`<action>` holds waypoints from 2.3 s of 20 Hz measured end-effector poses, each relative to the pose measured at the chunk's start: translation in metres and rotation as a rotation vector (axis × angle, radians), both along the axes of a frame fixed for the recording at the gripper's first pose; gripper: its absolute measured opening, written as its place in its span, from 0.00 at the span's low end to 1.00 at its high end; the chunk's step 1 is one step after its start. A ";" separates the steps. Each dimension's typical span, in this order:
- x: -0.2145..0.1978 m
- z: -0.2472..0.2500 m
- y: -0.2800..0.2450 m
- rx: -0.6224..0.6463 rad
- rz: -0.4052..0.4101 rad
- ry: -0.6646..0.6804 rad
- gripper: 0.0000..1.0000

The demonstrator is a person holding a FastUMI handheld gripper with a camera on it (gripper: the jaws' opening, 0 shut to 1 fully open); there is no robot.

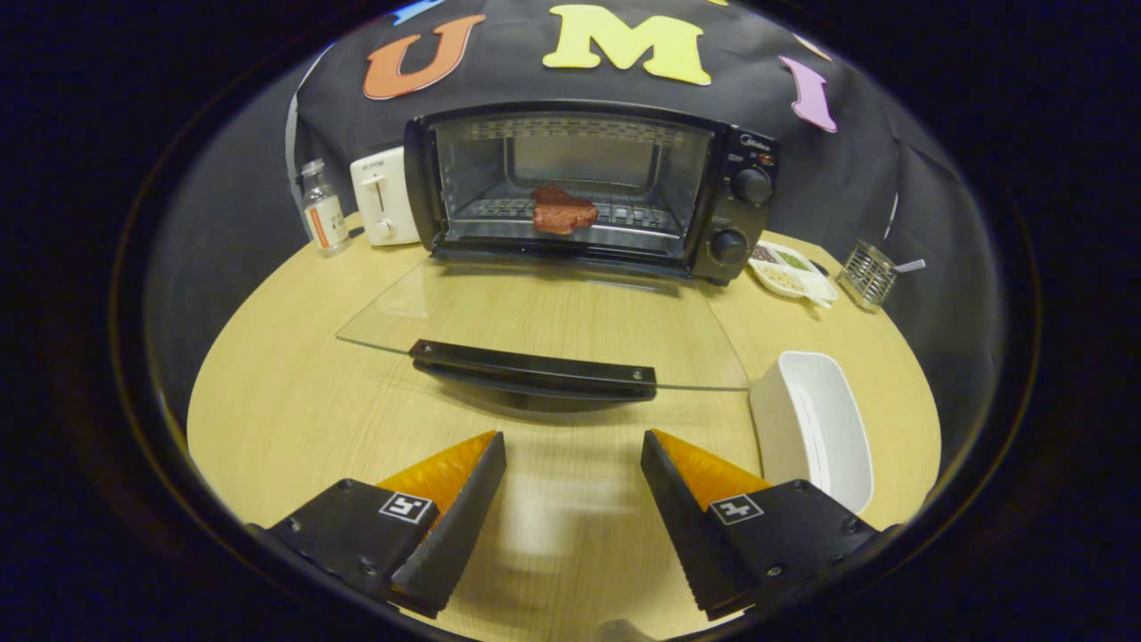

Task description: Open the toaster oven, put the food inside, and close the toaster oven door.

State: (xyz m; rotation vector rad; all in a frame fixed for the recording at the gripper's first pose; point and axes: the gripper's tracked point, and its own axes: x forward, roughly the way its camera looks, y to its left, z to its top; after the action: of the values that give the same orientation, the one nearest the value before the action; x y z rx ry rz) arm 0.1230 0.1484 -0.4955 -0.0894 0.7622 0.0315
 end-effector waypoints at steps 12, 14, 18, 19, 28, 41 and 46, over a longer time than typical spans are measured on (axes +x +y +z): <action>0.024 0.025 0.004 0.016 0.005 0.019 0.98; 0.029 0.045 0.003 0.028 -0.001 -0.002 0.98; 0.057 0.082 0.003 0.034 -0.014 -0.058 0.98; 0.065 0.090 0.002 0.033 -0.017 -0.071 0.98; 0.094 0.152 0.002 0.066 -0.021 -0.203 0.98; 0.003 0.171 -0.068 0.030 -0.089 -0.229 0.98; -0.040 0.192 -0.128 -0.005 -0.175 -0.241 0.98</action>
State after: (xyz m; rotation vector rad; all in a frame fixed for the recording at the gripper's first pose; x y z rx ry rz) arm 0.0828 0.0208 -0.3039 -0.0302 0.5269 -0.1453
